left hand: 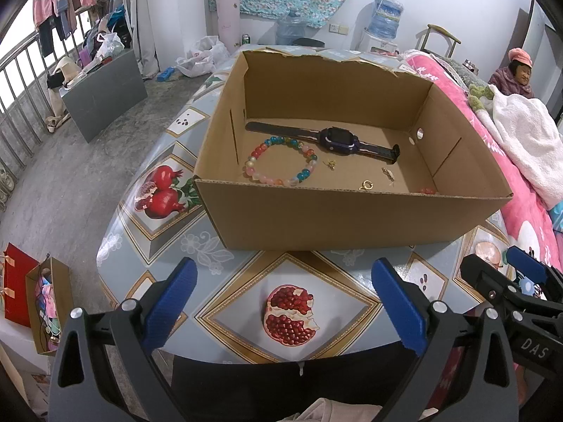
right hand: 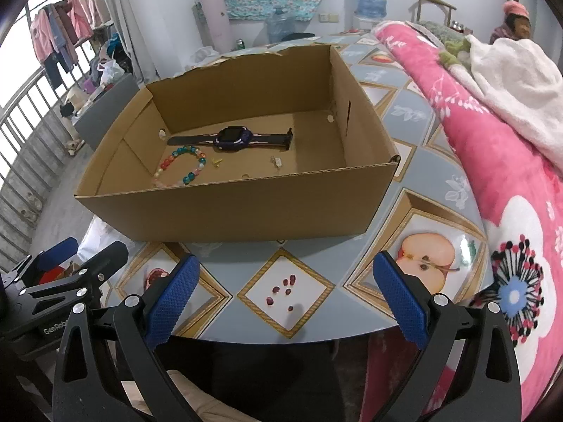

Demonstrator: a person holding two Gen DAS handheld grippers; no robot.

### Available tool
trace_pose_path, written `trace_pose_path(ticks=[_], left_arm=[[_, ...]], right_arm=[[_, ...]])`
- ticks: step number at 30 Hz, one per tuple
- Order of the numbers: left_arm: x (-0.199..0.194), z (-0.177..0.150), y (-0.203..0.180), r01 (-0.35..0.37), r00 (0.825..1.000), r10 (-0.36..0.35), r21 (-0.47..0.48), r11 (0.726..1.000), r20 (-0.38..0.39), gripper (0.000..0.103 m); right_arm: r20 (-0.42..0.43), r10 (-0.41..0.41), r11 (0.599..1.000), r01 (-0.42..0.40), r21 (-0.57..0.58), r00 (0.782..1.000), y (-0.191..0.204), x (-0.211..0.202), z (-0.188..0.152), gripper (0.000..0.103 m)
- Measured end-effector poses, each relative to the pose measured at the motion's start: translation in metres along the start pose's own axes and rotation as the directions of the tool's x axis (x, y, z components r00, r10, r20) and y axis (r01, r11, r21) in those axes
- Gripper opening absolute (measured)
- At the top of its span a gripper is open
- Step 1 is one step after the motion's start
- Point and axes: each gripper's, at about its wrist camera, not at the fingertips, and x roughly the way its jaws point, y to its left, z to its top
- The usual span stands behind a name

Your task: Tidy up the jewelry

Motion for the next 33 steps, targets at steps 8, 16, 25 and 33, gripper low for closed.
trace_pose_path(ticks=[8,16,25,33], left_arm=[[-0.0001,0.0001,0.0000,0.001,1.000,-0.001,0.001,1.000,0.000,0.097],[0.0018,-0.0022,0.0000,0.002,1.000,-0.002,0.004,1.000,-0.003,0.097],[0.0015,-0.0024,0.0000,0.001,1.000,-0.001,0.004,1.000,-0.003,0.097],[0.0015,-0.0020,0.0000,0.001,1.000,-0.001,0.004,1.000,-0.003,0.097]], right_arm=[[0.000,-0.002,1.000,0.002,0.001,1.000,0.0012,0.0005,0.0001,0.095],[-0.003,0.000,1.000,0.000,-0.002,1.000,0.0005,0.0010,-0.0004,0.095],[-0.005,-0.001,1.000,0.001,-0.002,1.000,0.0009,0.0020,-0.0014,0.095],[-0.005,-0.001,1.000,0.001,-0.002,1.000,0.0006,0.0020,-0.0013,0.095]])
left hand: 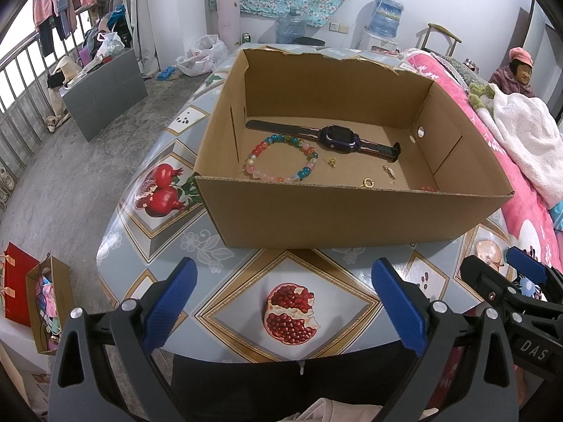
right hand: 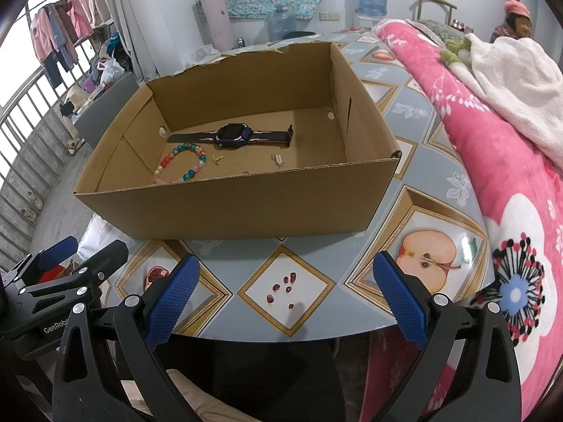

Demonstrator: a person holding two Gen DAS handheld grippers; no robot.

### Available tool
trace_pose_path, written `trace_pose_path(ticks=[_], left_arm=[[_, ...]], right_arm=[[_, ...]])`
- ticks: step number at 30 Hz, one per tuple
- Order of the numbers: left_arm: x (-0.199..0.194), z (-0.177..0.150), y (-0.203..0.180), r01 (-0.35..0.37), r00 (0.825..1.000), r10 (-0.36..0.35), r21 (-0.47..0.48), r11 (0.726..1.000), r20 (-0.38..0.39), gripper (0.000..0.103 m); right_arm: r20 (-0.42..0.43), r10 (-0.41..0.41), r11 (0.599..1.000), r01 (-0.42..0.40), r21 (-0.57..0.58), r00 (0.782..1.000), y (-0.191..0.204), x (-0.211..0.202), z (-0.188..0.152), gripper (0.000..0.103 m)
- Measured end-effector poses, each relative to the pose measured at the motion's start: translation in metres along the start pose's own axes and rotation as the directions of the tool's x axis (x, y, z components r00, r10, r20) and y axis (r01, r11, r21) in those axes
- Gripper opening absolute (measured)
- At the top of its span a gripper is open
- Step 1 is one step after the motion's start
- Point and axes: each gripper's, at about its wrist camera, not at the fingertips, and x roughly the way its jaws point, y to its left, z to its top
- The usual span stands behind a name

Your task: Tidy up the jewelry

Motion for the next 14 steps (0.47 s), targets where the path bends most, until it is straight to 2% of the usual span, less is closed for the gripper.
trace_pose_path(ticks=[14], left_arm=[[0.0001,-0.0004,0.0020,0.002,1.000,-0.002,-0.003,1.000,0.000,0.097]], right_arm=[[-0.001,0.000,1.000,0.000,0.000,1.000,-0.0021,0.0006,0.0004,0.095]])
